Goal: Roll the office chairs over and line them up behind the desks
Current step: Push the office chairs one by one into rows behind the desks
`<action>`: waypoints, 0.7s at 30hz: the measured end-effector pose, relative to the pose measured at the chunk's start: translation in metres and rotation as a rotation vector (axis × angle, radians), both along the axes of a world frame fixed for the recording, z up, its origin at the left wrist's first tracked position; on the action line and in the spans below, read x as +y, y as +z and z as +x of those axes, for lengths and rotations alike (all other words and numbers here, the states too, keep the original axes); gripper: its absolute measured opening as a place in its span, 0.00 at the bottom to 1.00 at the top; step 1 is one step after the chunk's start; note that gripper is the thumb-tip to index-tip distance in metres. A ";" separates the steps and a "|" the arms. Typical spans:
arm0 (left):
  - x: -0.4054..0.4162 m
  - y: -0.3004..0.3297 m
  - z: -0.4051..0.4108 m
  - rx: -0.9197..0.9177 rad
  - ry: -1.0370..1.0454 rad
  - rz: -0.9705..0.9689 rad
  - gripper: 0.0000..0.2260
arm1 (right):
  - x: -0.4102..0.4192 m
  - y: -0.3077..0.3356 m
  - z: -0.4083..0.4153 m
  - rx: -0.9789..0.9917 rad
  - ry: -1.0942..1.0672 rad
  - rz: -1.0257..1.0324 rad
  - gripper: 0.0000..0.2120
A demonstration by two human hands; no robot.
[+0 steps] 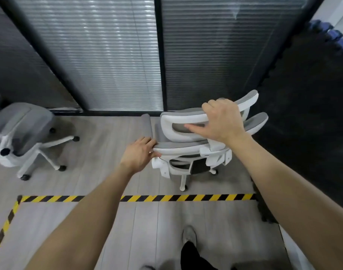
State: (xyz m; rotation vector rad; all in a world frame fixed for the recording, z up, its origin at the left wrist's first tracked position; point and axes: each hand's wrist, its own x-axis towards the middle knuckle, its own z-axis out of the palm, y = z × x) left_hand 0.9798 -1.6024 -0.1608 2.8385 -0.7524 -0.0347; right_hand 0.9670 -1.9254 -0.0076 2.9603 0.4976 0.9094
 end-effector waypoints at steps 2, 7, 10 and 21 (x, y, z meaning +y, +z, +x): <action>0.033 0.005 -0.021 -0.008 0.044 -0.017 0.23 | 0.033 -0.001 -0.007 -0.043 0.061 0.037 0.35; 0.121 0.005 -0.085 0.076 0.225 -0.091 0.25 | 0.123 -0.007 -0.030 -0.104 0.217 0.094 0.36; 0.168 0.004 -0.130 0.096 0.332 -0.164 0.28 | 0.177 -0.009 -0.046 -0.139 0.294 0.102 0.36; 0.279 0.000 -0.274 -0.106 0.660 -0.147 0.29 | 0.325 -0.015 -0.108 -0.125 0.548 0.158 0.30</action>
